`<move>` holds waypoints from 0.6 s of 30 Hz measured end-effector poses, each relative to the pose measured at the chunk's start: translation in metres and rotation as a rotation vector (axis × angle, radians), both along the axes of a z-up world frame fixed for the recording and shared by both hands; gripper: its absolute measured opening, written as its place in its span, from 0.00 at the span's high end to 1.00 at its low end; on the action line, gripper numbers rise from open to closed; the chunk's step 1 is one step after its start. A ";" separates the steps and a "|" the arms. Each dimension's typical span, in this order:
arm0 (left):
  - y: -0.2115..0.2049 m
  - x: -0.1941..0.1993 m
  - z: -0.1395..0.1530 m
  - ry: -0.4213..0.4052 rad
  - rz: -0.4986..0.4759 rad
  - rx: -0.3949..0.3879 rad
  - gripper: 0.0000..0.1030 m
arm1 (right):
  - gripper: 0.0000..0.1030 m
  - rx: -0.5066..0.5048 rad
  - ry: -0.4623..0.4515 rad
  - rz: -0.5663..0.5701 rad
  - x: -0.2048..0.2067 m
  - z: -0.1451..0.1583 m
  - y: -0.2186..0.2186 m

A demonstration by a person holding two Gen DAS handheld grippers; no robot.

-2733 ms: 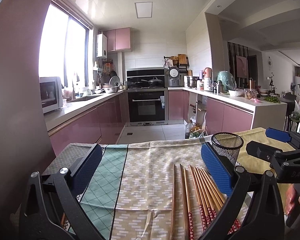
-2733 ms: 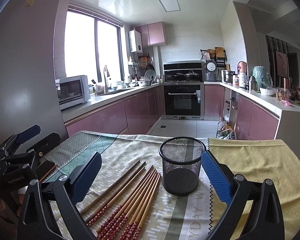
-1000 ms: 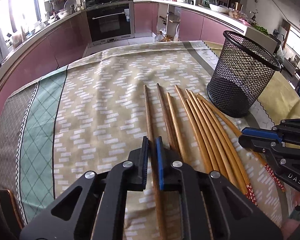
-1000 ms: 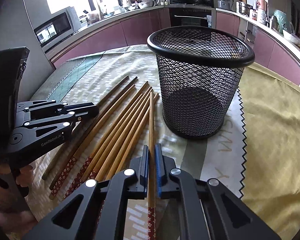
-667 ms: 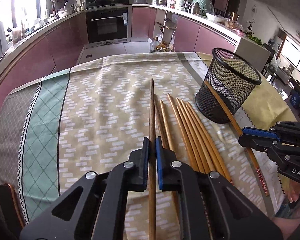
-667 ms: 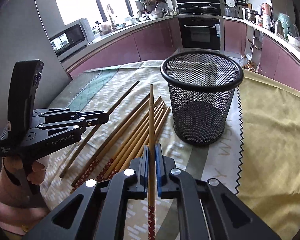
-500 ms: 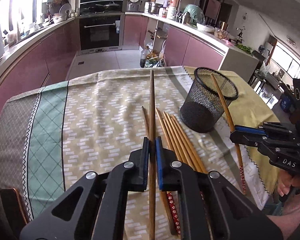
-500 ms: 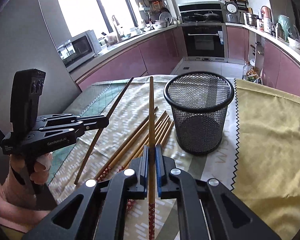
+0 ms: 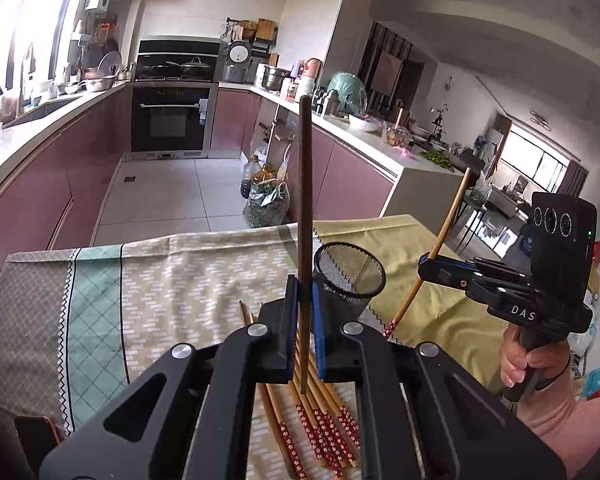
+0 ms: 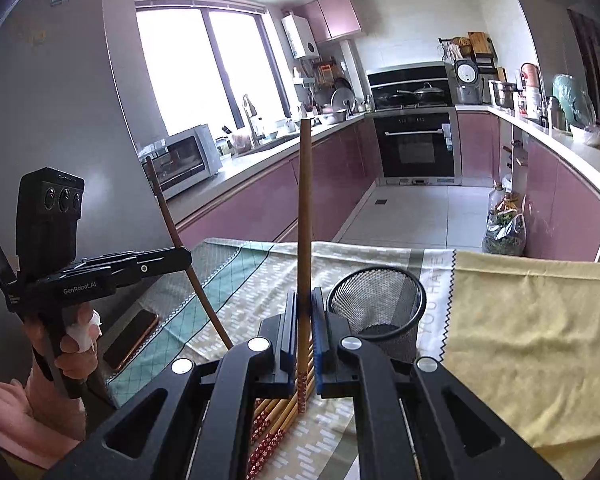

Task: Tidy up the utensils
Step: 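Lift the left tool's chopstick upright over the mesh holder while the right tool does likewise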

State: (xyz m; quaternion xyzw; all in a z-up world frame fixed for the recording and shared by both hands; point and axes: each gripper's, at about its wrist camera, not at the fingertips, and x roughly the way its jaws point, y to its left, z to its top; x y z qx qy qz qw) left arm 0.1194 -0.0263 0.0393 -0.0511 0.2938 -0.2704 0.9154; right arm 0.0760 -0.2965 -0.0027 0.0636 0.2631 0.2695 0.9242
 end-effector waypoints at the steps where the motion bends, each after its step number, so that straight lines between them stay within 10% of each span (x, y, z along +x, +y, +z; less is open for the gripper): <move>1: -0.003 0.001 0.005 -0.007 -0.008 -0.013 0.93 | 0.94 -0.003 -0.016 -0.007 0.001 0.005 -0.001; 18: -0.083 0.054 0.050 -0.052 -0.061 -0.006 0.93 | 0.95 -0.043 -0.071 -0.086 0.061 0.037 -0.025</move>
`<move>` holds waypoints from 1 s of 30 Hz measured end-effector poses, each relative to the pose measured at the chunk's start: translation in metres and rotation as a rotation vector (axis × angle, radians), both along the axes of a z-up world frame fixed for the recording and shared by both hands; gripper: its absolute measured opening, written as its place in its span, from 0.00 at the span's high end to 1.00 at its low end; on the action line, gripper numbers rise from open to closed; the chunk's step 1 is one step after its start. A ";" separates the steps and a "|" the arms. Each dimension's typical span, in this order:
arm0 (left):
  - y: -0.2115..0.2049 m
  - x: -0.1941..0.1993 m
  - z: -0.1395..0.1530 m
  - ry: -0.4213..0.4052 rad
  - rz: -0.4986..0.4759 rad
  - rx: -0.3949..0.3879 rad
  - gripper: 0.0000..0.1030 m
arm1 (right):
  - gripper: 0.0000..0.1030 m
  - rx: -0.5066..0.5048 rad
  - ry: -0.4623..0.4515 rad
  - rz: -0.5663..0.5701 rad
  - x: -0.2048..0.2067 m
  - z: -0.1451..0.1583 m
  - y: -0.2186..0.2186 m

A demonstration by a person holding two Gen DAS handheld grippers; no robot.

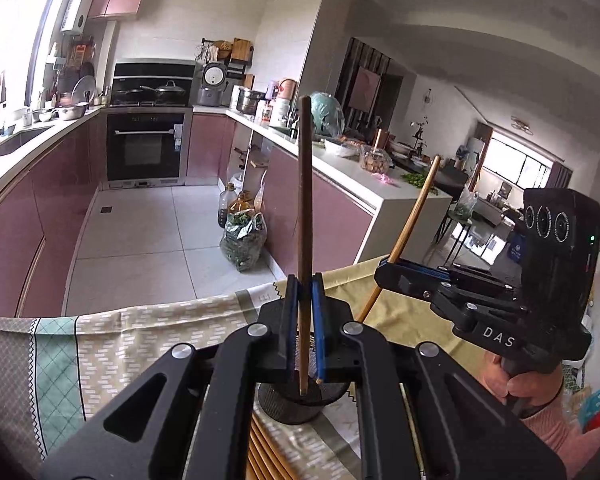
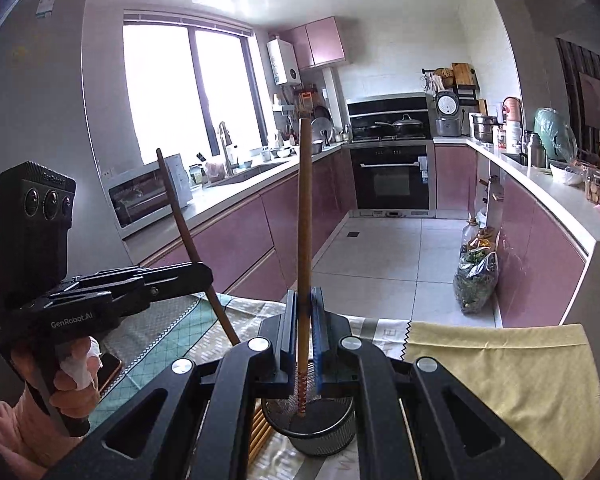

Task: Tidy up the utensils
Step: 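Lift the left tool's chopstick upright over the mesh holder while the right tool does likewise, then lower the left tool's chopstick into the holder and open while the right tool releases its own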

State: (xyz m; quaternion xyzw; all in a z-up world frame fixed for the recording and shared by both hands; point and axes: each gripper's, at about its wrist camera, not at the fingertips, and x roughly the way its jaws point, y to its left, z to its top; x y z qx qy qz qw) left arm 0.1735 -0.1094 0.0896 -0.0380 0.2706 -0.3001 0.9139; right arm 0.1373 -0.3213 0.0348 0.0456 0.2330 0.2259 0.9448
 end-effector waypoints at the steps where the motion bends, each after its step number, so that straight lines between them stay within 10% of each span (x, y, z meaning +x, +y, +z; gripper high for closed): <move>1: -0.006 0.005 -0.007 0.023 -0.007 0.014 0.93 | 0.95 -0.012 0.017 0.002 0.004 -0.005 0.002; 15: -0.030 0.053 -0.080 0.155 -0.009 0.136 0.92 | 0.94 -0.102 0.249 0.034 0.039 -0.061 0.022; 30: 0.007 0.032 -0.080 0.110 0.097 0.100 0.69 | 0.76 -0.025 0.203 -0.009 0.024 -0.055 0.016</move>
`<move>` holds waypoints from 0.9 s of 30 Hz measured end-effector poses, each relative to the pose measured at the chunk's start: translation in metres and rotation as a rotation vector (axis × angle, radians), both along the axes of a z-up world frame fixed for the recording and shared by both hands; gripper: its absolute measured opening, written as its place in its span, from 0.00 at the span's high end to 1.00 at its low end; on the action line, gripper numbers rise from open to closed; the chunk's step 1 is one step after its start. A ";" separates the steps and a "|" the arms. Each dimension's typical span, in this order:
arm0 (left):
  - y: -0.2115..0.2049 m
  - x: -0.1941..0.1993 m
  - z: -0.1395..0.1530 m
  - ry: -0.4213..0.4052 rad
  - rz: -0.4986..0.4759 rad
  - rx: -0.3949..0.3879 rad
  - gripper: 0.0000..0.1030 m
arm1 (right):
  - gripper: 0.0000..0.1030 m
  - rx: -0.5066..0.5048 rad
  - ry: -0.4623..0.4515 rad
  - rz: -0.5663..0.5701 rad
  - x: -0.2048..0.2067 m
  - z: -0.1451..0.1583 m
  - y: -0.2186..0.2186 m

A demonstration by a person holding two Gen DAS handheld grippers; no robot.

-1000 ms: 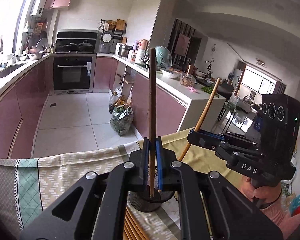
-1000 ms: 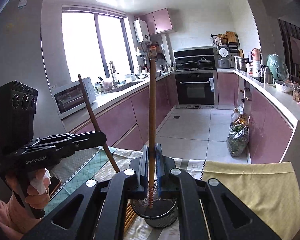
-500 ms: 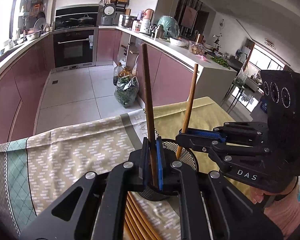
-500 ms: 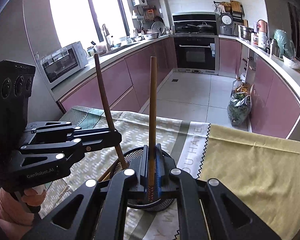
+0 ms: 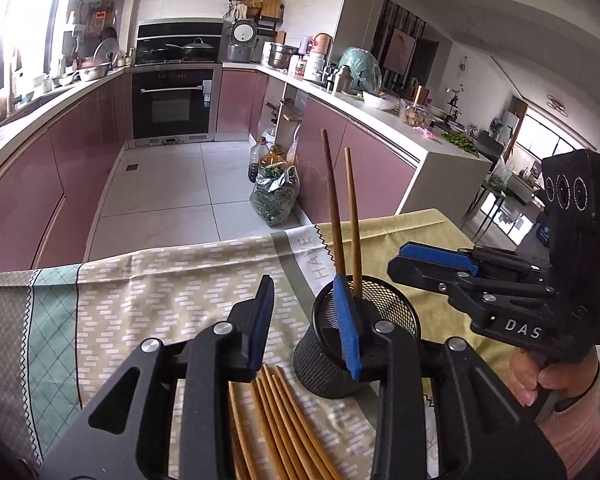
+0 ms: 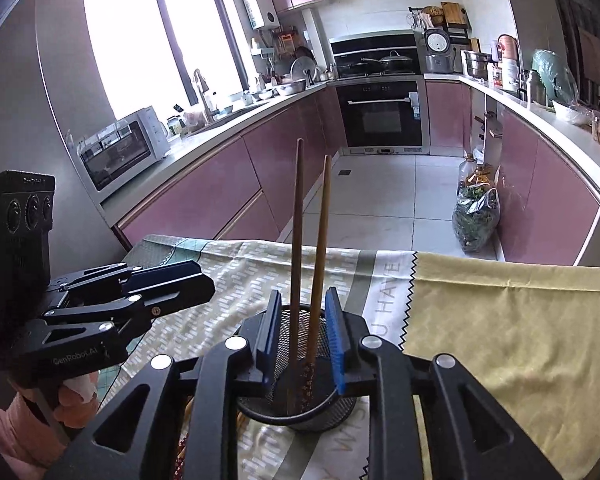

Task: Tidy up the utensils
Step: 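Lower the left tool's chopstick into the holder and open while the right tool releases its own, then move both open tools back down to the loose chopsticks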

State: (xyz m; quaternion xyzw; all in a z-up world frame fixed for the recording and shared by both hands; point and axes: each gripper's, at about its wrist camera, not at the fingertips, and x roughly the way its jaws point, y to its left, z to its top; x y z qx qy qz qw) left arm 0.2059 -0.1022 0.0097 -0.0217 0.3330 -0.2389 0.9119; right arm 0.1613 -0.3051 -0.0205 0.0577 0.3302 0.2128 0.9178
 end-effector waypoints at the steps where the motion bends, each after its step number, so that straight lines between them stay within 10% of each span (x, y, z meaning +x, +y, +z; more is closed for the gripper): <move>1: 0.006 -0.005 0.000 -0.011 0.010 -0.004 0.66 | 0.74 0.004 -0.015 0.007 -0.006 0.002 0.000; 8: 0.042 -0.041 -0.014 -0.049 0.072 0.069 0.58 | 0.61 -0.026 -0.084 0.130 -0.060 0.003 0.021; 27: 0.067 -0.076 -0.118 0.146 0.103 0.196 0.58 | 0.61 -0.093 0.167 0.121 -0.072 -0.091 0.068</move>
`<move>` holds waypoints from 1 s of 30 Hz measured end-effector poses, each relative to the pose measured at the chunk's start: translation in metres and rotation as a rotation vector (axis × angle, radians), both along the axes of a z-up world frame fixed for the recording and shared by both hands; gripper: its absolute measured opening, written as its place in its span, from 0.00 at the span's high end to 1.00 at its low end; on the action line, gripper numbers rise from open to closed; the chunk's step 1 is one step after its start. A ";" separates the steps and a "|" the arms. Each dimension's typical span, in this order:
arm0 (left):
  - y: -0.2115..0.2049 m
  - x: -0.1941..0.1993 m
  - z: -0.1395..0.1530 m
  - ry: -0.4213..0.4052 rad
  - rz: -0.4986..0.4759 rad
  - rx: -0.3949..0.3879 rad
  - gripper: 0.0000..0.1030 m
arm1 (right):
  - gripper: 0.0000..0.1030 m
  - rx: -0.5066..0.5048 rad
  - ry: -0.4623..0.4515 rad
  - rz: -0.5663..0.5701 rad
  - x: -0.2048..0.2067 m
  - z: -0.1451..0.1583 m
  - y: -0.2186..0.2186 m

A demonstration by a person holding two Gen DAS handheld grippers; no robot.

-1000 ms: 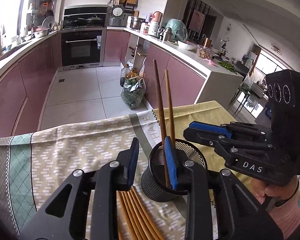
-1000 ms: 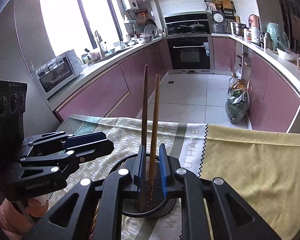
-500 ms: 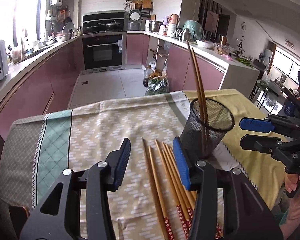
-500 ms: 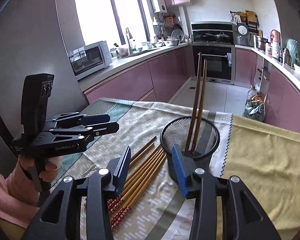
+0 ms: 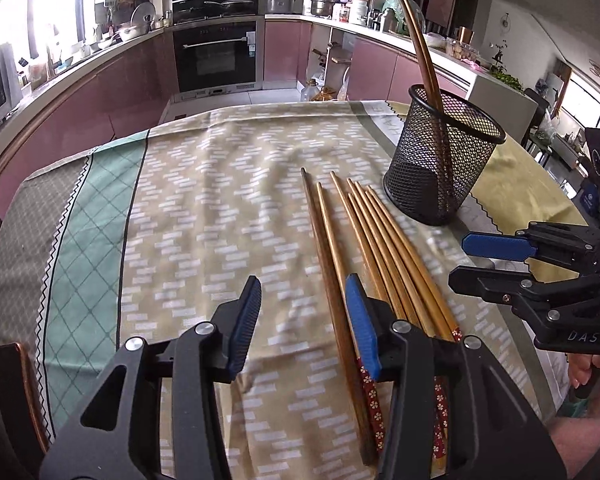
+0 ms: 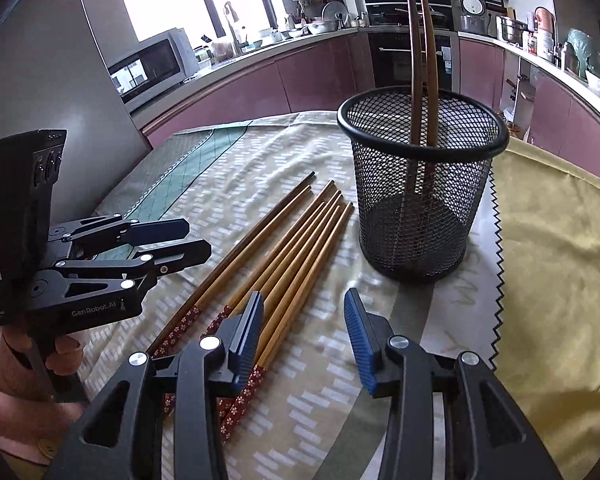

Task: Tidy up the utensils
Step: 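Move both open tools back down to the loose chopsticks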

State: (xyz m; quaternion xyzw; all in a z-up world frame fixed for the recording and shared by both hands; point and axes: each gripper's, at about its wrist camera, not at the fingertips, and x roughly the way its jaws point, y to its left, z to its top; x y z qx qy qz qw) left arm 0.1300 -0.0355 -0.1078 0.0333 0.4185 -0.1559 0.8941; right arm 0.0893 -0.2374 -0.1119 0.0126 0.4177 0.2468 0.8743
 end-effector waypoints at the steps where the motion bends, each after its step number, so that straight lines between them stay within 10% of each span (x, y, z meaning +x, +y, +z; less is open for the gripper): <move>1: 0.000 0.000 -0.002 0.003 0.001 0.001 0.58 | 0.61 -0.004 0.002 -0.005 0.000 -0.001 0.001; 30: -0.011 0.009 -0.016 0.041 -0.017 0.041 0.58 | 0.72 -0.115 0.019 -0.041 0.004 -0.014 0.014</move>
